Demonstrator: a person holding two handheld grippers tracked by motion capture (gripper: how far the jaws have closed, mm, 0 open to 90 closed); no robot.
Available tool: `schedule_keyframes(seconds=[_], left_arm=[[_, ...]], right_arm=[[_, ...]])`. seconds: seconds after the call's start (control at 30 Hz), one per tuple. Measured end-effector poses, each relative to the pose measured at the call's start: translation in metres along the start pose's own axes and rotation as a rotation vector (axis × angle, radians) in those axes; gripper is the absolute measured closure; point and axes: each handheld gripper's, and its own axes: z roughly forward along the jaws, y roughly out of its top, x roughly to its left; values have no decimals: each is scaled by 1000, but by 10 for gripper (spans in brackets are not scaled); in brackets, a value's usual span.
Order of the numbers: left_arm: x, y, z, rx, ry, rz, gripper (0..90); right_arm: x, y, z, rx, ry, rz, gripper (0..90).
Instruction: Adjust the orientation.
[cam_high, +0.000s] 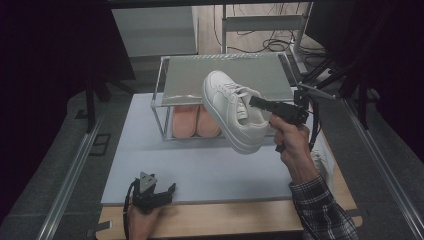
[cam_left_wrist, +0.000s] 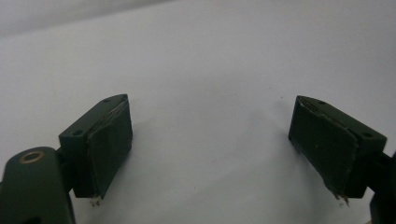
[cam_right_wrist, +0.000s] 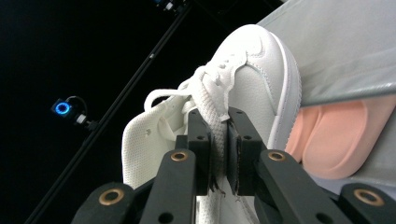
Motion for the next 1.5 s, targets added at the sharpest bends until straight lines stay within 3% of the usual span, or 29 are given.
schedule_keyframes(seconds=[0.27,0.67,1.0,1.13,1.2,1.37,1.5], left_arm=[[0,0,0,-1,0,-1,136],[0,0,0,1,0,1,136],[0,0,0,0,0,0,136],[0,0,0,-1,1,0,136],[0,0,0,-1,1,0,136],[0,0,0,-1,1,0,135],[0,0,0,0,1,0,135]], right_arm=[[-3,15,14,-36,-50,-7,811],[-11,32,34,-80,-110,24,809],[-17,42,56,-104,-188,9,806],[-21,45,66,-115,-192,25,796],[-24,44,69,-120,-172,32,768],[-23,43,74,-128,-141,14,647],[-25,44,70,-148,-106,27,536]])
